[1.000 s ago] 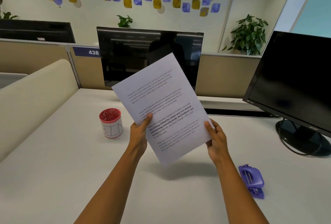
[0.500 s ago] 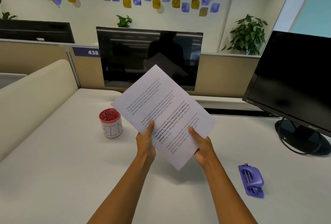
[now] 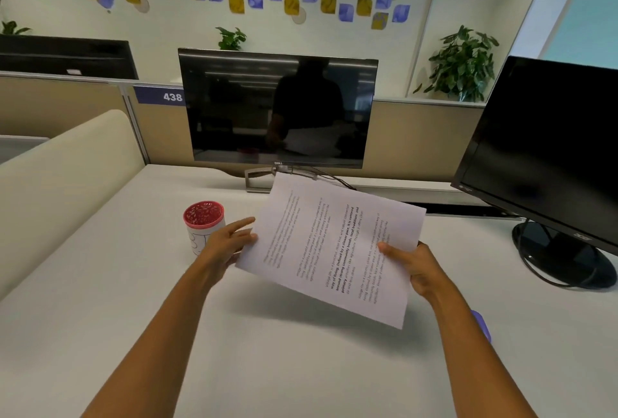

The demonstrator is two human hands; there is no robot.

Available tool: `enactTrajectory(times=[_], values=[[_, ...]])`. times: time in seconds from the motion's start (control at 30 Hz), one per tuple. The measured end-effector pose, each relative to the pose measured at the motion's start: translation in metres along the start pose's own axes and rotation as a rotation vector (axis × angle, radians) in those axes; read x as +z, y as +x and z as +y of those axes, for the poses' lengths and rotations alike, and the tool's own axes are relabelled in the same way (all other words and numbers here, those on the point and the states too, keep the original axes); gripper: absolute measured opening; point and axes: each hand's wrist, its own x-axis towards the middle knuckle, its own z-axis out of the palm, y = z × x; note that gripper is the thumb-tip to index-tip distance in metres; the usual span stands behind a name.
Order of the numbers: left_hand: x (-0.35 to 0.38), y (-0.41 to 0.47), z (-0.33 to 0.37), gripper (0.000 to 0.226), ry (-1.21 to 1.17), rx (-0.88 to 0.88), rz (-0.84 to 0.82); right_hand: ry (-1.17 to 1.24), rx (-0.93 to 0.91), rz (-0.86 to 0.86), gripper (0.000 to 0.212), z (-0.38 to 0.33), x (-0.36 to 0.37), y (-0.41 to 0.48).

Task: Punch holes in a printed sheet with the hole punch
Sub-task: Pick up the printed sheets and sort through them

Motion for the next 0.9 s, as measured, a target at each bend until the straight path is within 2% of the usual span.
enactTrajectory(times=[0.1,0.17,0.3,0.43,0.63,0.8,0.9], values=[[0.007,0.002,0.004,0.031,0.131,-0.026,-0.098,-0.058,-0.007,-0.035,0.035,-0.008,-0.001,0.001],[0.018,0.001,0.003,0.021,0.204,0.020,-0.078,-0.085,-0.024,-0.026,0.029,-0.010,0.004,0.001],[0.041,-0.007,-0.007,0.016,0.038,0.202,0.051,-0.091,-0.154,0.100,0.019,-0.007,0.019,-0.002],[0.063,-0.020,-0.015,0.030,-0.103,0.292,0.161,-0.089,-0.248,0.219,0.021,0.002,0.036,-0.004],[0.061,-0.024,-0.034,0.030,-0.066,0.273,0.189,-0.055,-0.206,0.279,0.024,0.030,0.035,-0.007],[0.059,-0.023,-0.032,0.014,-0.028,0.299,0.198,-0.068,-0.195,0.298,0.023,0.035,0.027,-0.004],[0.060,-0.021,-0.026,0.012,-0.019,0.323,0.203,-0.079,-0.214,0.310,0.028,0.029,0.026,-0.001]])
